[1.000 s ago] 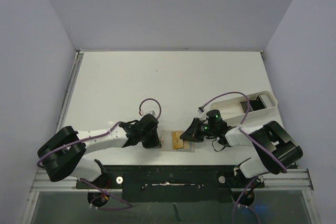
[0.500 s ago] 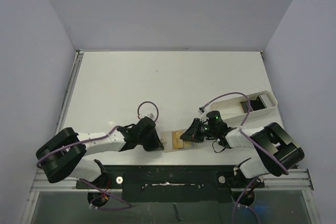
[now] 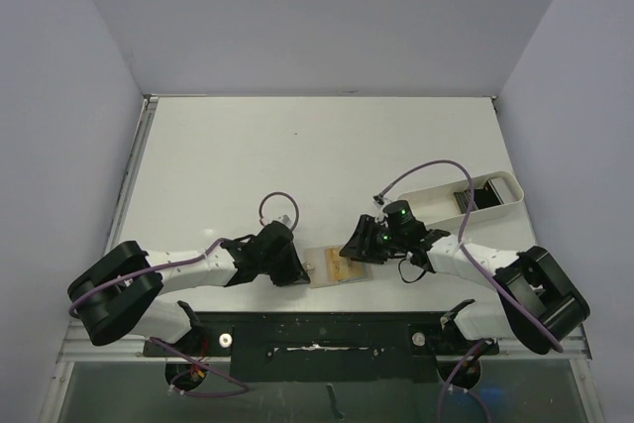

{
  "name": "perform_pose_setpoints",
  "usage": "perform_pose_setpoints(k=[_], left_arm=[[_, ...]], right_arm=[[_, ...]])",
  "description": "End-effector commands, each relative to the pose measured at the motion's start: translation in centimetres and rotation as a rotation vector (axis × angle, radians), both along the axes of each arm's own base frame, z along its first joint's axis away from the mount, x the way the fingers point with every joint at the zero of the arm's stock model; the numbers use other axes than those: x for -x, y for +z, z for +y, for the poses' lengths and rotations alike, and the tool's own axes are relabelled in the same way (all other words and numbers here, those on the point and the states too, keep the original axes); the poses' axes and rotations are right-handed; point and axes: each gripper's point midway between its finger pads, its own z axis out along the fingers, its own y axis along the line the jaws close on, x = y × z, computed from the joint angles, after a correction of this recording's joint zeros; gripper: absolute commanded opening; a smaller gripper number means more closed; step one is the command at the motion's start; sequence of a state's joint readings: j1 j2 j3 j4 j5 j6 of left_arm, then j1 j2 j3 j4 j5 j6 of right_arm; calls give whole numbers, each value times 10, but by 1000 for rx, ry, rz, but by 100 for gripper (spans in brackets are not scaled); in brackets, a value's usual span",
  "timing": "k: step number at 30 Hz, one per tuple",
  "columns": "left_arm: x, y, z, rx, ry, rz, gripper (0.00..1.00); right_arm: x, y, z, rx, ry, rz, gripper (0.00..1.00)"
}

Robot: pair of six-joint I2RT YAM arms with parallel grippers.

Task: Put the credit cards into the card holder
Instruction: Insert the credit card into the card holder.

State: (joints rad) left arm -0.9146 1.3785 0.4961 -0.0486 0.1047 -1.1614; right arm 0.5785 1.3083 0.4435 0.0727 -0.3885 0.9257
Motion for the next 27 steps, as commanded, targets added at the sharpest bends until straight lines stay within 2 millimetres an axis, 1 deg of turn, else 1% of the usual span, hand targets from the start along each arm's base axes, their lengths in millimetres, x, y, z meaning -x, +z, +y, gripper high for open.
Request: perform_pose_setpoints(k=[1, 7, 14, 22, 27], left_arm=[[-6, 6, -3, 21, 1, -39, 0], [-7, 6, -4, 14, -9, -42, 0], [-8, 6, -4, 9, -15, -47, 0], [-9, 7, -7, 11, -27, -53, 0], [-9, 5, -8, 9, -29, -53, 0]], right_arm=[[-1, -1, -2, 64, 12, -18, 44], [0, -4, 14, 44, 41, -10, 45], [4, 0, 35, -26, 80, -3, 45], [7, 4, 46, -91, 107, 8, 44], [11, 15, 55, -158, 149, -28, 43]])
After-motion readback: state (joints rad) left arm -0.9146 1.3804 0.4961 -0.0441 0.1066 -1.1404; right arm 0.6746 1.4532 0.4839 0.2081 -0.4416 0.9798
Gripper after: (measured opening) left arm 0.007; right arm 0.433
